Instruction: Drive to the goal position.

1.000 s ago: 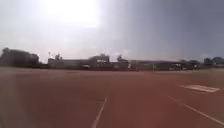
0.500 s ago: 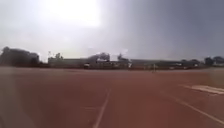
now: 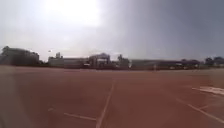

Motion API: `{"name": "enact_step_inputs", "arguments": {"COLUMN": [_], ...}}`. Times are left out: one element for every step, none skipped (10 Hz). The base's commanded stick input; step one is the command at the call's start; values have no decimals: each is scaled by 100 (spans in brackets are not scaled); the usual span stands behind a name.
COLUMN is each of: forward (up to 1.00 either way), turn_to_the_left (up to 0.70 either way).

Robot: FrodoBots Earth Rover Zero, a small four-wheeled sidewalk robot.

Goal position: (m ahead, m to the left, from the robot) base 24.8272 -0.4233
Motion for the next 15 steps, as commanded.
{"name": "enact_step_inputs", "arguments": {"forward": [70,70,70,70,70,70,70,70,70,70,70,70,70,70,70], "turn_to_the_left": [0,0,0,0,0,0,0,0,0,0,0,0,0,0,0]}}
